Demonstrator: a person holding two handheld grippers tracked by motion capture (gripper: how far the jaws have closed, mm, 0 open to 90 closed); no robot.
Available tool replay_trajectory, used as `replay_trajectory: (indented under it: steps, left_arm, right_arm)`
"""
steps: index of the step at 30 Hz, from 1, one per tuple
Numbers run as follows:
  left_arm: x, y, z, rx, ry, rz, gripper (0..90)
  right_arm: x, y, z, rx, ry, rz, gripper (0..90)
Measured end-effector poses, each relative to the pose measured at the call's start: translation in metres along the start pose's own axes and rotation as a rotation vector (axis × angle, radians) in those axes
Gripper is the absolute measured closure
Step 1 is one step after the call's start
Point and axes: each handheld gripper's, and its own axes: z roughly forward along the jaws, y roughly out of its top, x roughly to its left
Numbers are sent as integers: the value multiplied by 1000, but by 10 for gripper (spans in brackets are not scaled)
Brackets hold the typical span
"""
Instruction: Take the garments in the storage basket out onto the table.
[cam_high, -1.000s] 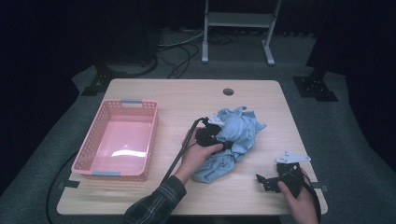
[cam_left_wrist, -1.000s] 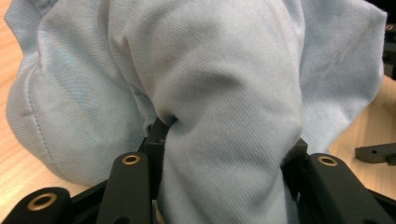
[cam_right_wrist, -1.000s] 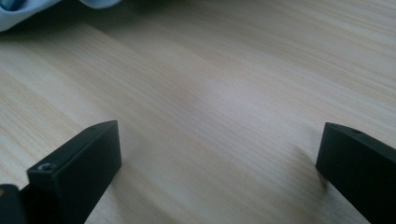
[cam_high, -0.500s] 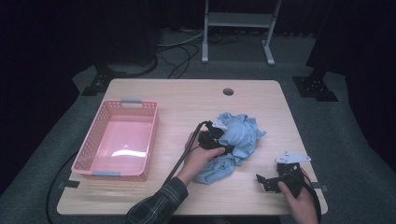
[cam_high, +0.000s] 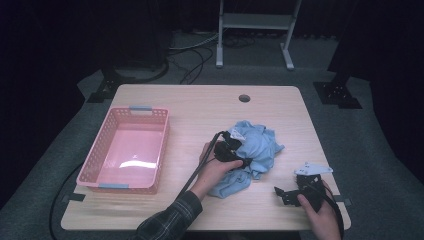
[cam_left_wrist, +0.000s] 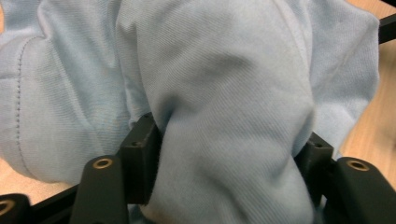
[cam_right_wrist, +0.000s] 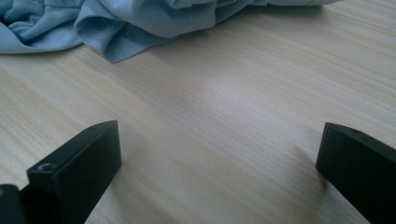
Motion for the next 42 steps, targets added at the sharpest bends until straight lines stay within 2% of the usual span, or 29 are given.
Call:
replay_trajectory:
  steps: [9, 12, 16, 20, 28, 38, 42]
  left_arm:
    - [1, 1, 1, 4, 4, -9, 269]
    - [2, 2, 1, 14, -3, -28, 210]
    - [1, 3, 1, 15, 0, -27, 191]
    - [2, 4, 1, 23, -10, -38, 112]
    - [2, 5, -2, 19, -4, -30, 110]
    - [2, 10, -16, -29, -24, -37, 110]
    - [0, 15, -22, -42, -26, -26, 110]
  right_arm:
    - [0, 0, 0, 0, 0, 0, 0]
    - [0, 0, 0, 0, 0, 0, 0]
    - [0, 0, 0, 0, 0, 0, 0]
    - [0, 0, 0, 0, 0, 0, 0]
    - [0, 0, 0, 0, 0, 0, 0]
    - [0, 0, 0, 1, 0, 1, 0]
    - [0, 0, 0, 1, 0, 1, 0]
